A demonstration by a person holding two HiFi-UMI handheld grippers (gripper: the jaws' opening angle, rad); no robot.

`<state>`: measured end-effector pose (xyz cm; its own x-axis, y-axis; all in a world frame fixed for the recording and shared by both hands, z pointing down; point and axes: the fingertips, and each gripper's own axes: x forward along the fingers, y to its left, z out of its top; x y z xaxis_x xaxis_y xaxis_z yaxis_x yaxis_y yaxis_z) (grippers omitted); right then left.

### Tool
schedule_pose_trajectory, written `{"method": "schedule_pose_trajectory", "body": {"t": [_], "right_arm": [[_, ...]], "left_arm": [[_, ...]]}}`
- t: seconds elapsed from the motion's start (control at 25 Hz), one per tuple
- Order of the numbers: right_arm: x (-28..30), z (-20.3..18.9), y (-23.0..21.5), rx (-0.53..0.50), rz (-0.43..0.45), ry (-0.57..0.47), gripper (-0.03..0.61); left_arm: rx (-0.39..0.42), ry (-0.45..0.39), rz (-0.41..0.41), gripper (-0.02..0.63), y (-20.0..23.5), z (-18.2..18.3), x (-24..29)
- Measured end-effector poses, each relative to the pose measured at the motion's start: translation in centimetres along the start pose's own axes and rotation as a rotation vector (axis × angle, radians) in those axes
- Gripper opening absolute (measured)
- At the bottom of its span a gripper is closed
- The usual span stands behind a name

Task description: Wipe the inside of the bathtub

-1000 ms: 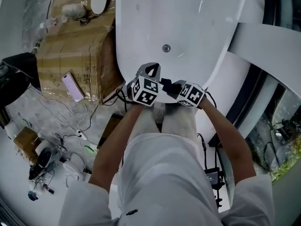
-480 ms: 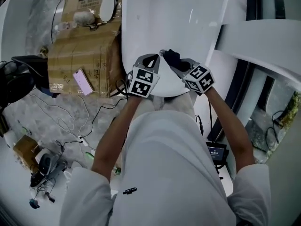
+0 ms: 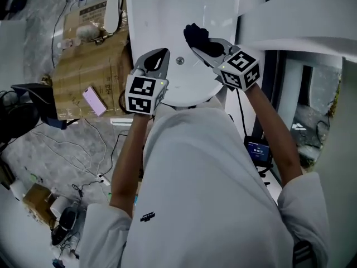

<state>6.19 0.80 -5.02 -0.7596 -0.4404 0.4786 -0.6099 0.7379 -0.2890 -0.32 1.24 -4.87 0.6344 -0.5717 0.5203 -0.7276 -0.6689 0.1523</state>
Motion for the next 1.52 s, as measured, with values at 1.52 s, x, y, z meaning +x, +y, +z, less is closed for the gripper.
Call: {"method": "schedule_pose_trajectory", "body": {"t": [1.52], "right_arm": [[-9.0, 7.2, 15.6, -0.042, -0.284, -0.334, 0.043]], "left_arm": [[0.003, -0.278, 0.001, -0.005, -8.2, 6.7, -13.2]]}}
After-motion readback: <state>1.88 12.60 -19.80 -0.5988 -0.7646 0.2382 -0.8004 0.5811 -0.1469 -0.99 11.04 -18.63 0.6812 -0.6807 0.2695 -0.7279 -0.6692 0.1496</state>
